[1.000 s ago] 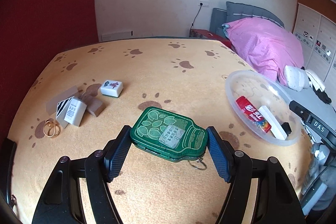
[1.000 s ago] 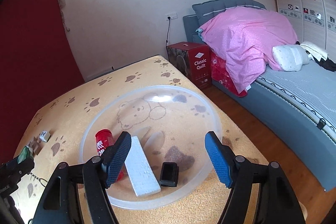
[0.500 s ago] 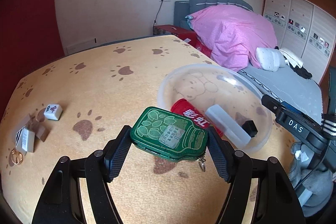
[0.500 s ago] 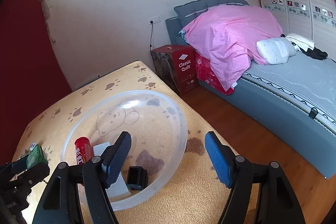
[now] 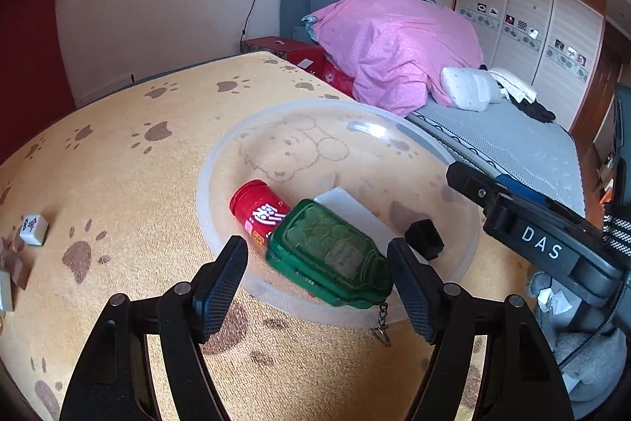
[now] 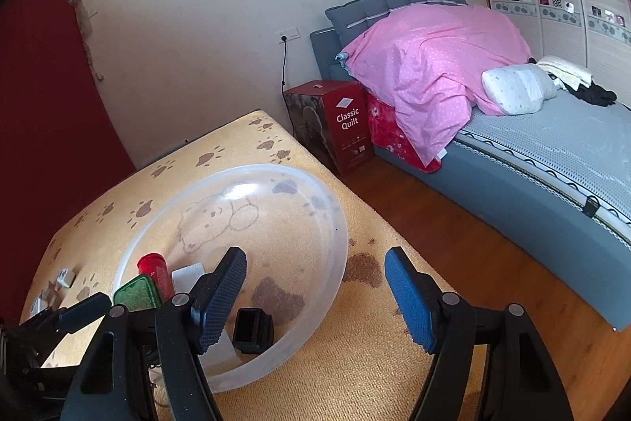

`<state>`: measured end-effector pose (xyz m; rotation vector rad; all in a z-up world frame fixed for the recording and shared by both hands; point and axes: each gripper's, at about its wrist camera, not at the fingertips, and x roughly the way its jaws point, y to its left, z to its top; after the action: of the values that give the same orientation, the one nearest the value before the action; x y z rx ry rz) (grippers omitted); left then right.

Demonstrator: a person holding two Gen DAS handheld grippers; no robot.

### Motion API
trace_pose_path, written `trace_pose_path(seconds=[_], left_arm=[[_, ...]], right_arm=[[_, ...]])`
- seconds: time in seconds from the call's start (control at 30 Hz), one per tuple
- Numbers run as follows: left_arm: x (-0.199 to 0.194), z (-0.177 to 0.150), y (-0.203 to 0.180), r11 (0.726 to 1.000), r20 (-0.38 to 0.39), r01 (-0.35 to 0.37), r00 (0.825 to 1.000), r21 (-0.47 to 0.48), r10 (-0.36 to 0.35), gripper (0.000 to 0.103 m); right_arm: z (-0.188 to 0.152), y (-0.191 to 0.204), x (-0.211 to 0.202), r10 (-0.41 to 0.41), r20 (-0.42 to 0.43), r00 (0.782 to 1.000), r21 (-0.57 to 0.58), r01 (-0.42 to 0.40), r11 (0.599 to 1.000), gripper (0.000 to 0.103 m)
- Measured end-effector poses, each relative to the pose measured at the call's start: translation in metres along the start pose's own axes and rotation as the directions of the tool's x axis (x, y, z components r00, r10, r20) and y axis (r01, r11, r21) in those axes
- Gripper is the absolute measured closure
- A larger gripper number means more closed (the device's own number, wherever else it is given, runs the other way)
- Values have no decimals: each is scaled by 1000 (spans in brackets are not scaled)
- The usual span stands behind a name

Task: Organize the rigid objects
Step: 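Lower the green tin into the bowl and open the left gripper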

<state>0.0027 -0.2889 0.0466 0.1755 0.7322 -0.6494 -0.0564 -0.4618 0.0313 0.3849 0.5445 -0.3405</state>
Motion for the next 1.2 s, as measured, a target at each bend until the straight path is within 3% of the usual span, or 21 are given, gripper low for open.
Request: trace_pose_path(seconds=[0.07, 0.53, 0.87, 1.2], left_arm=[[-2, -2, 2, 1000, 8, -6, 1000, -5, 6, 22], [-13, -10, 11, 998, 17, -53, 998, -22, 53, 21], [12, -12, 14, 993, -25, -114, 993, -26, 113, 19], [18, -9, 22, 991, -48, -118, 992, -69, 115, 19]], right_arm=[[0, 0, 1, 0, -4, 1000, 2, 0, 1000, 27], [0, -2, 2, 5, -12, 1000, 5, -5, 1000, 27], [-1, -2, 2, 7, -13, 1000, 5, -7, 1000, 27], [0, -1, 3, 5, -11, 1000, 2, -5, 1000, 27]])
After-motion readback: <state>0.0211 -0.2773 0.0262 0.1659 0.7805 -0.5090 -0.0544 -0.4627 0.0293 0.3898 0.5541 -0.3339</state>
